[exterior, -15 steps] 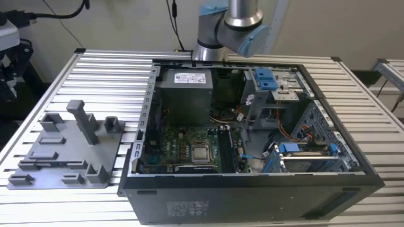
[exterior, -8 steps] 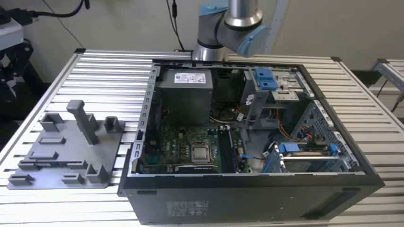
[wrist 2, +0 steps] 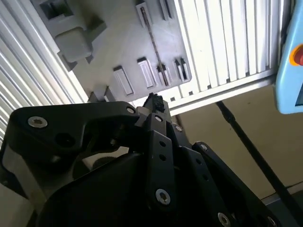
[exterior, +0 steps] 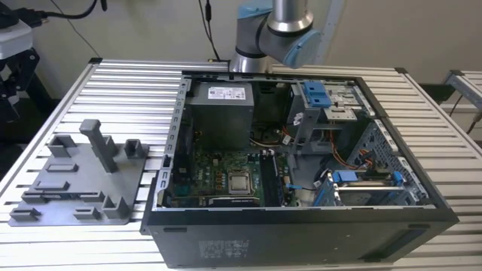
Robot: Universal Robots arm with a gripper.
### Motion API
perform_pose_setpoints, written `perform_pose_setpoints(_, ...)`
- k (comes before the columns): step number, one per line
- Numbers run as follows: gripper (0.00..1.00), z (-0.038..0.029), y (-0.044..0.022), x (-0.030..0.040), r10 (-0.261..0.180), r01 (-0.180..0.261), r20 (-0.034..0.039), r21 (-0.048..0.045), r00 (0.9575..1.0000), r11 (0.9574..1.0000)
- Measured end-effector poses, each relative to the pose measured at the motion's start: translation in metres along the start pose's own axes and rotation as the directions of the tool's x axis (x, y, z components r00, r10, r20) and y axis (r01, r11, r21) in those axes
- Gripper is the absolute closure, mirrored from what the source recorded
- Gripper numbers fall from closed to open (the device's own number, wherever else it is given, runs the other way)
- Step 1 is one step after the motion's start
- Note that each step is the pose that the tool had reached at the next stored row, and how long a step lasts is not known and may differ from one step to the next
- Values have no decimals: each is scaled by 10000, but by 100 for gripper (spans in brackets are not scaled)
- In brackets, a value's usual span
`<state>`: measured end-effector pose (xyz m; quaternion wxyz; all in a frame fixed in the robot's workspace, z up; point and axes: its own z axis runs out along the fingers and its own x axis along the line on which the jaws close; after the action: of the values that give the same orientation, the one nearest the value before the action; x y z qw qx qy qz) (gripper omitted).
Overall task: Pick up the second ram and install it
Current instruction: 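Pick up the second ram and move it above second insertion slot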
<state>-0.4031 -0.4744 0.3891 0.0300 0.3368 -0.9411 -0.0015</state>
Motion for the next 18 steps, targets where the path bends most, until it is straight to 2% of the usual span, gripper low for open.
perform_pose_setpoints(4, 89, 0, 0, 0, -498, 498, -19, 35, 9988, 9988)
perform_pose_setpoints(9, 89, 0, 0, 0, -1149, 1149, -49, 83, 9934, 9933)
perform_pose_setpoints(13, 89, 0, 0, 0, -1669, 1670, -74, 117, 9859, 9859)
perform_pose_setpoints(18, 89, 0, 1, -1, -2301, 2303, -116, 167, 9731, 9730)
